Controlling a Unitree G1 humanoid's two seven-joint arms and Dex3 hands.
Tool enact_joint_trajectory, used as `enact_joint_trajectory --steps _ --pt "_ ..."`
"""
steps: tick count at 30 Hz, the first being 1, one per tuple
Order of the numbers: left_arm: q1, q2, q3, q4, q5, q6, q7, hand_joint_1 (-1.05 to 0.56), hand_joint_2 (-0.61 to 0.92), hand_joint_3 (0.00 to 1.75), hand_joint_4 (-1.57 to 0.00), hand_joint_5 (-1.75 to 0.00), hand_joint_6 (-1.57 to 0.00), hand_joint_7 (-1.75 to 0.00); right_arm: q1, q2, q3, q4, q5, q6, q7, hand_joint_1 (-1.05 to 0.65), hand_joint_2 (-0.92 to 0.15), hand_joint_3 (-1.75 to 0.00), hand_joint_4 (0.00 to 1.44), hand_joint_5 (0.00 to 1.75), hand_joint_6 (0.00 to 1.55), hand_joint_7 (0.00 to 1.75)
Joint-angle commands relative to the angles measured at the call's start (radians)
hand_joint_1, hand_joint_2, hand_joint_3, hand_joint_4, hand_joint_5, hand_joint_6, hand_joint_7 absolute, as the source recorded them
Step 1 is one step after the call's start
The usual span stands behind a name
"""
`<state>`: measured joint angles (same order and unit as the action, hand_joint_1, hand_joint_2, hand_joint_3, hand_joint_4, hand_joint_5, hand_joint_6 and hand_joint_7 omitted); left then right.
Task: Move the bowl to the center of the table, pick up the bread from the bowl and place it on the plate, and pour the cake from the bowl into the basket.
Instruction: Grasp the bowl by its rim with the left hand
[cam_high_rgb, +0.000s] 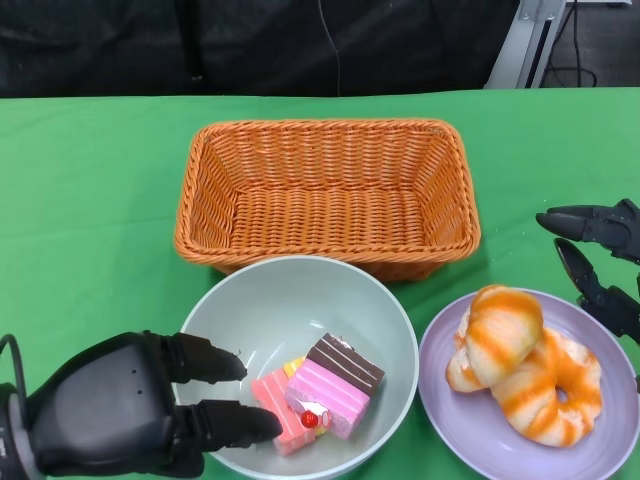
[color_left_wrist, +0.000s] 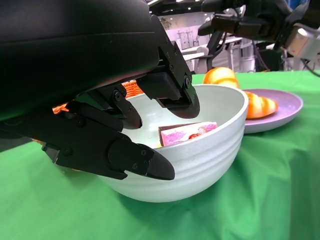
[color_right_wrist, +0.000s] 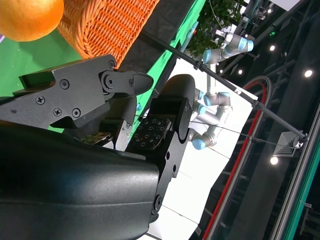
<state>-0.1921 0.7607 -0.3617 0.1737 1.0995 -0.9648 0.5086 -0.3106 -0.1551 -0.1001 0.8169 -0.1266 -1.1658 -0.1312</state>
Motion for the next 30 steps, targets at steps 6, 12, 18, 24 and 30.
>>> enact_joint_trajectory --steps 6,12,18,24,30 --pt "0.016 -0.001 -0.019 -0.029 -0.008 0.056 -0.076 -0.45 0.92 0.08 -0.85 -0.02 -0.72 -0.01 0.003 -0.003 -0.014 0.007 0.013 -0.022 -0.002 -0.12 -0.89 -0.33 0.75 0.84 0.98 0.25" --pt "-0.011 -0.005 -0.041 -0.011 -0.029 0.051 -0.133 -0.45 0.92 0.11 -0.9 -0.04 -0.82 -0.05 0.008 0.002 -0.017 -0.002 -0.004 -0.021 -0.019 -0.12 -0.91 -0.3 0.76 0.83 0.99 0.25" --pt "-0.032 -0.005 -0.061 0.032 -0.044 0.039 -0.166 -0.46 0.92 0.09 -0.91 -0.04 -0.85 -0.04 0.007 0.002 -0.016 -0.001 0.002 -0.021 -0.018 -0.11 -0.92 -0.28 0.77 0.82 0.99 0.25" --pt "-0.038 -0.015 -0.082 0.054 -0.016 0.054 -0.147 -0.46 0.92 0.12 -0.92 -0.04 -0.87 -0.03 0.008 -0.002 -0.014 0.005 0.018 -0.031 -0.005 -0.11 -0.92 -0.27 0.77 0.82 0.98 0.25" --pt "-0.036 -0.026 -0.097 0.056 0.006 0.092 -0.149 -0.46 0.92 0.16 -0.91 -0.03 -0.87 -0.02 0.015 -0.004 -0.014 -0.005 0.029 -0.023 0.013 -0.11 -0.92 -0.27 0.76 0.83 0.97 0.25"
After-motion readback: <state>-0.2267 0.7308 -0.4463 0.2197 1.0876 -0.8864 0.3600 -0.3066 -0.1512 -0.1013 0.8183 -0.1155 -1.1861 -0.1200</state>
